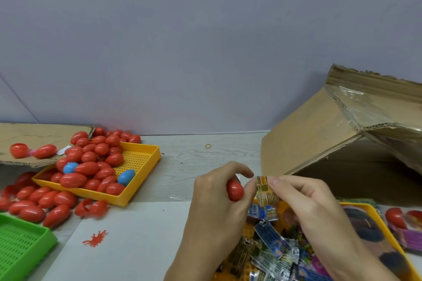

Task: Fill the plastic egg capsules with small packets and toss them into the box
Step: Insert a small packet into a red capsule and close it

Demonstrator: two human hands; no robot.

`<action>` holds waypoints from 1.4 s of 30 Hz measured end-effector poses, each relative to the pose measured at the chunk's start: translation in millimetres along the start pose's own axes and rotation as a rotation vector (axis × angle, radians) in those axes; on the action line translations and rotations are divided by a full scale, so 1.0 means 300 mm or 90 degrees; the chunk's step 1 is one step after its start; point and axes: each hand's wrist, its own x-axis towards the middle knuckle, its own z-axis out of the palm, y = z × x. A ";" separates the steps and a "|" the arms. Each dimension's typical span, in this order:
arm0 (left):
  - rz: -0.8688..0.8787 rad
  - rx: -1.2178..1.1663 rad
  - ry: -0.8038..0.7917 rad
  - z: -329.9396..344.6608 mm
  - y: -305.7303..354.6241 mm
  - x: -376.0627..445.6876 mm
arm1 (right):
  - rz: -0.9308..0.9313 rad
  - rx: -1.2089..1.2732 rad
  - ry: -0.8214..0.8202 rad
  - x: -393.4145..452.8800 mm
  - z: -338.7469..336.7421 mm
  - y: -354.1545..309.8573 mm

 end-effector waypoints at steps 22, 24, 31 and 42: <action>-0.209 -0.234 -0.039 -0.002 0.051 0.010 | -0.093 -0.064 0.063 0.010 -0.017 0.020; -0.203 -0.214 -0.031 0.000 0.047 0.009 | -0.094 -0.075 0.079 0.012 -0.019 0.028; -0.173 -0.093 -0.004 0.010 0.018 0.004 | -0.121 -0.100 0.140 0.017 -0.018 0.043; -0.245 -0.338 -0.008 0.001 0.027 0.012 | -0.152 -0.172 0.101 0.010 -0.016 0.040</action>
